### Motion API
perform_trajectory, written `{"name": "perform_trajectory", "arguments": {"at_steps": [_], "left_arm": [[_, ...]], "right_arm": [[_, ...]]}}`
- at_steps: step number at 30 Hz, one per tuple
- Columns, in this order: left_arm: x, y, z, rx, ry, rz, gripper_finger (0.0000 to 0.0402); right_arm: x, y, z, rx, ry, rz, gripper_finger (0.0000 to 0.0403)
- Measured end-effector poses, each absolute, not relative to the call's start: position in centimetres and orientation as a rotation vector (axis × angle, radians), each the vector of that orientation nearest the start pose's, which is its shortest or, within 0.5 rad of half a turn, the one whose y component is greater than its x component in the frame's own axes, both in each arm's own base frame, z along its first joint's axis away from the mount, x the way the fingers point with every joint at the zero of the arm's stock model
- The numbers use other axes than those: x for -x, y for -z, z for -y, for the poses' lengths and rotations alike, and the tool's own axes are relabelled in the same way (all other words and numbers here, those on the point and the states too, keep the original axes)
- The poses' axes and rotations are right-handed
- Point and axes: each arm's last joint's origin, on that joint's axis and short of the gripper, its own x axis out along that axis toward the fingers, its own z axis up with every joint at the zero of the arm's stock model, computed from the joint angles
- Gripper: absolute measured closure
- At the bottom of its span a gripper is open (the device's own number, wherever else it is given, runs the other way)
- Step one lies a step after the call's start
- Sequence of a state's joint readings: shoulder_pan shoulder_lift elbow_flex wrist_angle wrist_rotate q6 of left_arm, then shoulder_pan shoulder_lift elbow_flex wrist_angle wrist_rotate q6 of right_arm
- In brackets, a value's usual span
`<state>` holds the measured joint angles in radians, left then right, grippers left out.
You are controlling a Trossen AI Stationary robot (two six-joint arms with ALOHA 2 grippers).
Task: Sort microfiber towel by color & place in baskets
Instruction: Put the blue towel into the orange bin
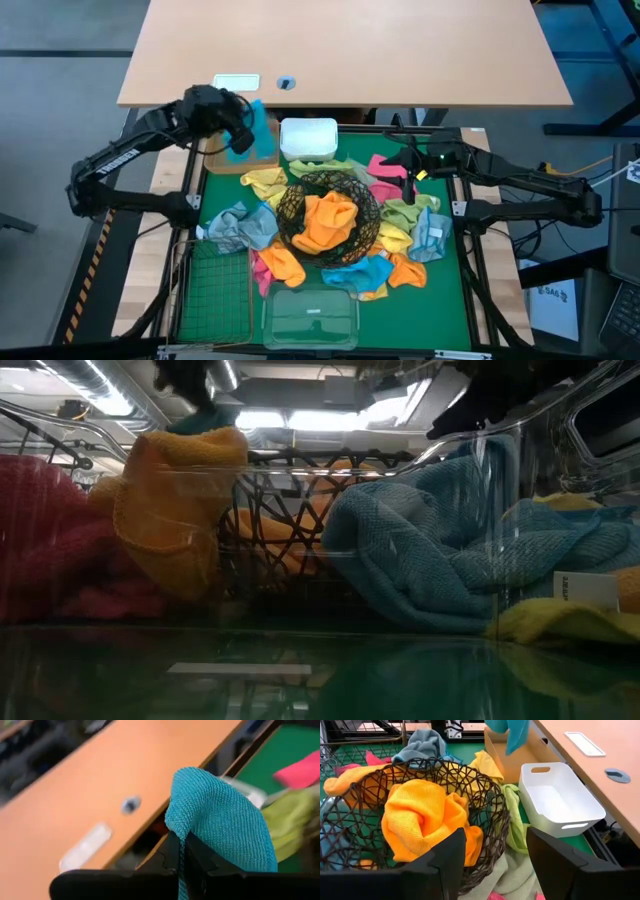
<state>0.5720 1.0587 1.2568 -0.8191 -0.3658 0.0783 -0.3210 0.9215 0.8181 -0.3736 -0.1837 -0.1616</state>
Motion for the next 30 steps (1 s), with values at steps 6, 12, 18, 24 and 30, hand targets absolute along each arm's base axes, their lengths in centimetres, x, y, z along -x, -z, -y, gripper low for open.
{"name": "perform_trajectory", "arguments": {"at_steps": [6,12,18,24,30], "left_arm": [[-15.1,-33.3,-13.8,0.073,-0.99,-0.806,0.0401],[-14.1,-27.8,-14.6,0.127,-1.016,-0.946,0.0397],[-13.1,-24.5,-14.9,0.177,-1.052,-1.006,0.0398],[-13.4,-26.2,-15.8,0.175,-1.086,-0.874,0.0399],[-13.2,-26.1,-16.5,0.202,-1.081,-0.844,0.0397]], "right_arm": [[-18.8,-30.4,5.7,0.04,0.097,-0.467,0.0196],[-18.8,-30.4,5.7,0.041,0.097,-0.468,0.0196],[-18.8,-30.4,5.7,0.041,0.097,-0.467,0.0196],[-18.8,-30.4,5.7,0.041,0.097,-0.467,0.0196],[-18.8,-30.4,5.7,0.041,0.097,-0.467,0.0196]]}}
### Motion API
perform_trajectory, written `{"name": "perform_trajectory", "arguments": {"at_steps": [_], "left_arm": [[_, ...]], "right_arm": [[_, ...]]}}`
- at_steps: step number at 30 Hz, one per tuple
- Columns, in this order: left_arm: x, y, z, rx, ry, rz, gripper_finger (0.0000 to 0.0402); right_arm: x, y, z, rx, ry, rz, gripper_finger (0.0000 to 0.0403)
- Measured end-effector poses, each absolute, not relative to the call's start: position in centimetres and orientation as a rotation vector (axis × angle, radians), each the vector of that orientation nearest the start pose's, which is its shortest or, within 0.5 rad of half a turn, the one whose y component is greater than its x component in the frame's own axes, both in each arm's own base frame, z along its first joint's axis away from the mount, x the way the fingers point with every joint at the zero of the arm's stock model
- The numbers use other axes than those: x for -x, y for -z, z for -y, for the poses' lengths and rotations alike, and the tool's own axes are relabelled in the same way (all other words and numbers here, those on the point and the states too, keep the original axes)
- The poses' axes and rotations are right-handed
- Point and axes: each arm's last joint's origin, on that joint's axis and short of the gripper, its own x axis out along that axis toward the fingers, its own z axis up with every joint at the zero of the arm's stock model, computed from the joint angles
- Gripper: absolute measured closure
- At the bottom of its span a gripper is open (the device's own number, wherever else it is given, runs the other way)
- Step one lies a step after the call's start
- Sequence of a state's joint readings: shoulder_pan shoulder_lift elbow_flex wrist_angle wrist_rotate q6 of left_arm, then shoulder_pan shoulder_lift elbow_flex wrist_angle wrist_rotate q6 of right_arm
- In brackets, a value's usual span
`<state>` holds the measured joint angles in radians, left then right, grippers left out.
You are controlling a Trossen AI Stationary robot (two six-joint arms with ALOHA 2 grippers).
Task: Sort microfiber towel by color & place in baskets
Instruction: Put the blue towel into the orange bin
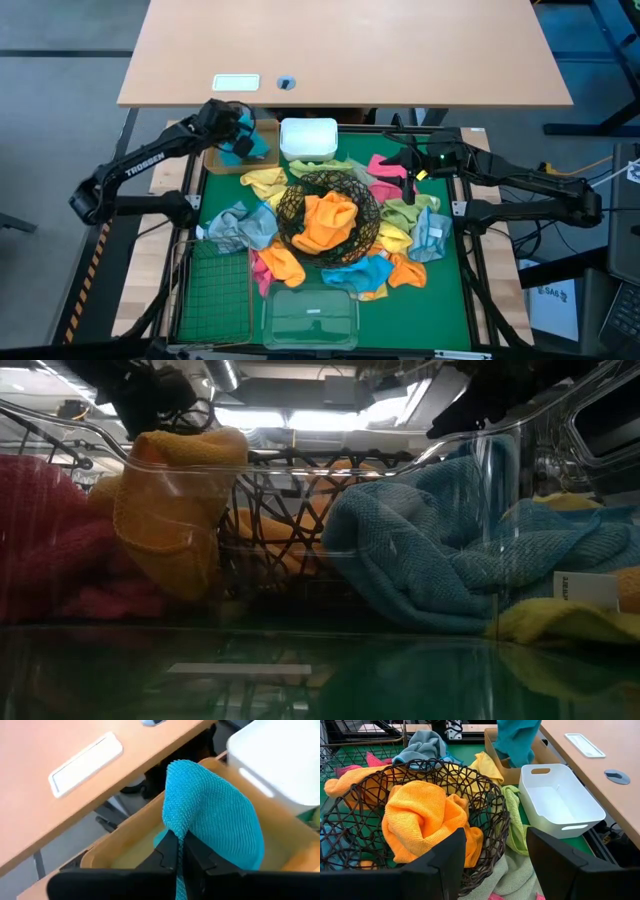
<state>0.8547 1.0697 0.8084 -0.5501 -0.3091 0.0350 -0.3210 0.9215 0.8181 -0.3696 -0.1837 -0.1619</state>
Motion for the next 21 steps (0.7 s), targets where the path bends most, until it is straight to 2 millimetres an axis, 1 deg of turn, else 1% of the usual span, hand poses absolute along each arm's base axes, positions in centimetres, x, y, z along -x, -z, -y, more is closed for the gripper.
{"name": "perform_trajectory", "arguments": {"at_steps": [3,7,12,15,18,21], "left_arm": [[-13.0,-24.9,-16.8,0.228,-1.089,-0.894,0.0389],[-13.0,-23.6,-17.2,0.288,-1.109,-0.929,0.0361],[-12.9,-23.1,-17.6,0.37,-1.158,-0.911,0.0314],[-12.9,-23.4,-17.6,0.374,-1.16,-0.909,0.0289],[-13.1,-24.8,-17.8,0.366,-1.162,-0.891,0.0274],[-13.2,-26.3,-17.9,0.369,-1.148,-0.874,0.0269]], "right_arm": [[-18.8,-30.4,5.7,0.041,0.097,-0.468,0.0196],[-18.8,-30.4,5.7,0.04,0.095,-0.467,0.0196],[-18.8,-30.4,5.7,0.039,0.093,-0.467,0.0196],[-18.8,-30.4,5.7,0.039,0.089,-0.466,0.0196],[-18.8,-30.4,5.6,0.039,0.089,-0.467,0.0196],[-18.8,-30.4,5.6,0.039,0.089,-0.467,0.0196]]}}
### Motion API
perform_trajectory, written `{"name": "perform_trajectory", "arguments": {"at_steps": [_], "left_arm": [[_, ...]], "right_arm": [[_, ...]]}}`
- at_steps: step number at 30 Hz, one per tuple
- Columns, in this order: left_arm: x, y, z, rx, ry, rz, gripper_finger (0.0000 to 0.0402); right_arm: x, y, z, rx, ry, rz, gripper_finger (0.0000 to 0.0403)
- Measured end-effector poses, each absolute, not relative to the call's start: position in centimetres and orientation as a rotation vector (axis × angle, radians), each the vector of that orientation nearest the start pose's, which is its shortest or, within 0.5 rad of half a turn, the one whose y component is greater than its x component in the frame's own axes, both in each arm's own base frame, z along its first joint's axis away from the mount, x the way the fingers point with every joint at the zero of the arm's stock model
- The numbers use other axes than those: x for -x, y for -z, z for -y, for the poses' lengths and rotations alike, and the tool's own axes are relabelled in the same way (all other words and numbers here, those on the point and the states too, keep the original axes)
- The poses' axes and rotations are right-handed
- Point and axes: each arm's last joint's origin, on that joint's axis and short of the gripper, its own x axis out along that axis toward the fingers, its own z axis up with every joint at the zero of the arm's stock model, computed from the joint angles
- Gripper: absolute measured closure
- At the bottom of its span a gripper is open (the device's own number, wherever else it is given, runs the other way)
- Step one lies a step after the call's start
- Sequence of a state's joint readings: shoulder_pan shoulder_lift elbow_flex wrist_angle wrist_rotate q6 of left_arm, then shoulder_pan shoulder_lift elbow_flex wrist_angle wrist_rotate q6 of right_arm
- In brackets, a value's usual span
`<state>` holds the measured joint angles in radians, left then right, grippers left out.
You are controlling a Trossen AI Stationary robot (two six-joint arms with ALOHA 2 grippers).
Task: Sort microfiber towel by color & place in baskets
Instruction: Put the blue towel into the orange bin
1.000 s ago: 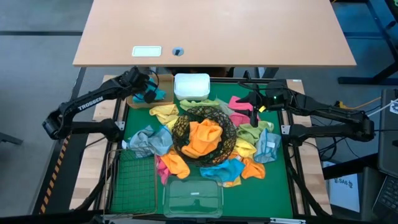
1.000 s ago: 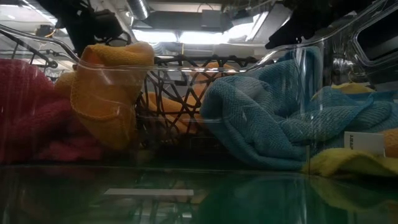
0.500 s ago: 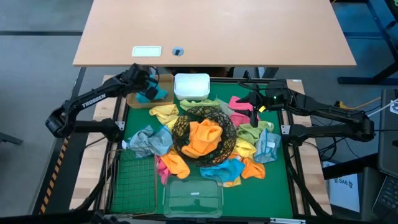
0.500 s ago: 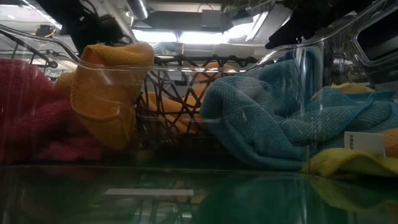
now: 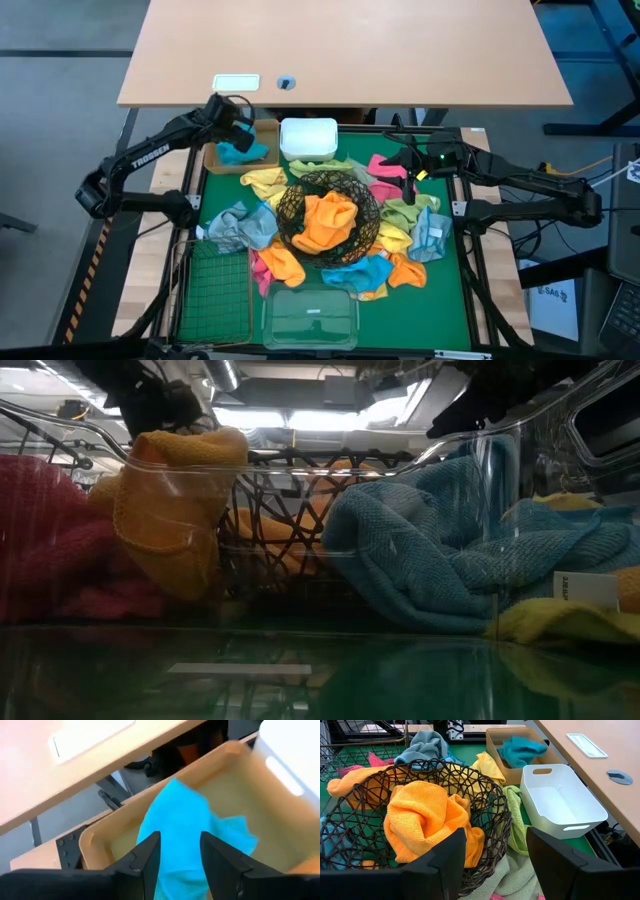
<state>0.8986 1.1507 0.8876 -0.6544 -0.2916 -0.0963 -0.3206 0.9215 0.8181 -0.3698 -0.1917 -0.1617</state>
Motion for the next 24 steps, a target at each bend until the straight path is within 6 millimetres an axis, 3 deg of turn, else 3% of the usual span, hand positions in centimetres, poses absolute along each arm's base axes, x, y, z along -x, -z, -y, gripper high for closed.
{"name": "perform_trajectory", "arguments": {"at_steps": [6,13,24], "left_arm": [[-13.7,-28.0,-17.1,0.533,-0.935,-0.854,0.0268],[-15.1,-27.1,-12.9,0.776,-0.483,-1.013,0.0269],[-18.5,-27.0,-7.2,0.63,-0.319,-1.128,0.0268]], "right_arm": [[-18.8,-30.4,5.7,0.039,0.089,-0.467,0.0196],[-18.8,-30.4,5.7,0.039,0.089,-0.467,0.0196],[-18.8,-30.4,5.6,0.038,0.089,-0.467,0.0196]]}}
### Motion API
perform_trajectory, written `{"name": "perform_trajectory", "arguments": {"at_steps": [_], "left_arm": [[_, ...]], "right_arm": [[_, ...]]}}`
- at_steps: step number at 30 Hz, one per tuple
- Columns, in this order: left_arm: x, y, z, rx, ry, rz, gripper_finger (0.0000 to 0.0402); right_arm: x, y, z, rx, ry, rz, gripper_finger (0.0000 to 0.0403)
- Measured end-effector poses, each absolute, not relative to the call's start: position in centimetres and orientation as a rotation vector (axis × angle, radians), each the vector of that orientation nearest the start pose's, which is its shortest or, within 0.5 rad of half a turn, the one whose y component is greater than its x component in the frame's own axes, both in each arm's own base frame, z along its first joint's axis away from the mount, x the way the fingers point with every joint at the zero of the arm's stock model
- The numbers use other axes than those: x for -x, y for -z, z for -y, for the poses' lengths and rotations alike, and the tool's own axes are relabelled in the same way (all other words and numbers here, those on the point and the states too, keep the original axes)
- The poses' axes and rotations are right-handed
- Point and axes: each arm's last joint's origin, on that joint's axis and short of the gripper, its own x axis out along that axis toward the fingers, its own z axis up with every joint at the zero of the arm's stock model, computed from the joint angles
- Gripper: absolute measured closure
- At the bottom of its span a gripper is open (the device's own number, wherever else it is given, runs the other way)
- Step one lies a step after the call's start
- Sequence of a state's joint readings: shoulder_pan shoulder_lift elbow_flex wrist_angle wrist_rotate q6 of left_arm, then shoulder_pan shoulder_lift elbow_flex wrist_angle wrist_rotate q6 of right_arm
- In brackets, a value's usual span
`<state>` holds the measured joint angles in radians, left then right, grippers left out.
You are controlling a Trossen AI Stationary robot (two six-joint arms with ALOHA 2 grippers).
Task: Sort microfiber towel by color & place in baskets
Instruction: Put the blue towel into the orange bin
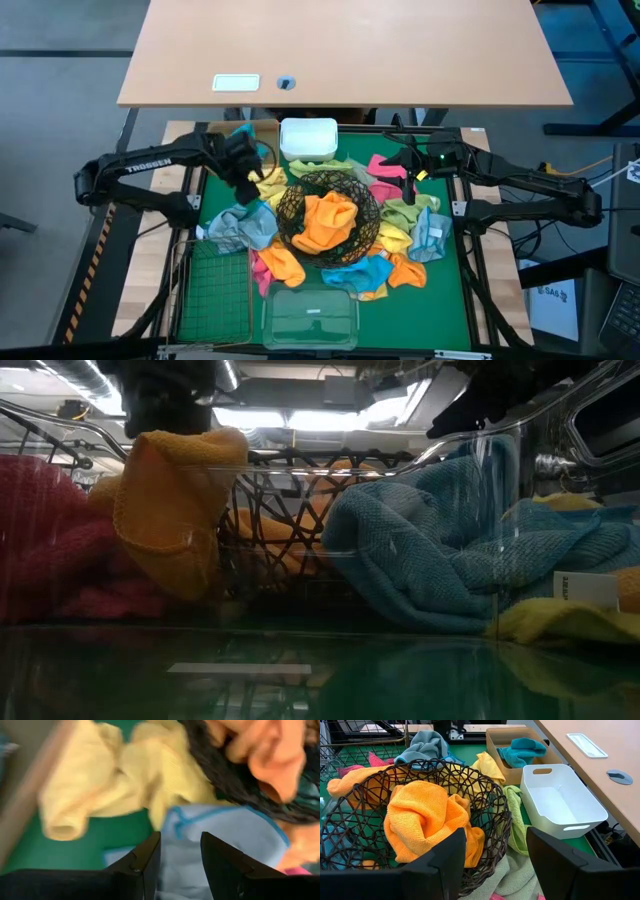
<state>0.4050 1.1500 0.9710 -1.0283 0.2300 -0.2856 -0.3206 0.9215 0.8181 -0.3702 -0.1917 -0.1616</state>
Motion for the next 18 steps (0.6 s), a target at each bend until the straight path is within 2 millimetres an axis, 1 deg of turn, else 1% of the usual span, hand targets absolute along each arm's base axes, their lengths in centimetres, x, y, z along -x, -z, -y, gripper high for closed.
{"name": "perform_trajectory", "arguments": {"at_steps": [5,11,18], "left_arm": [[-19.4,-27.1,-4.5,0.653,-0.272,-1.149,0.027],[-20.8,-27.5,-1.5,0.644,-0.179,-1.083,0.0269],[-22.2,-27.7,1.6,0.543,-0.098,-0.998,0.0271]], "right_arm": [[-18.8,-30.4,5.7,0.038,0.089,-0.467,0.0196],[-18.8,-30.4,5.7,0.038,0.089,-0.467,0.0196],[-18.8,-30.4,5.7,0.038,0.09,-0.467,0.0196]]}}
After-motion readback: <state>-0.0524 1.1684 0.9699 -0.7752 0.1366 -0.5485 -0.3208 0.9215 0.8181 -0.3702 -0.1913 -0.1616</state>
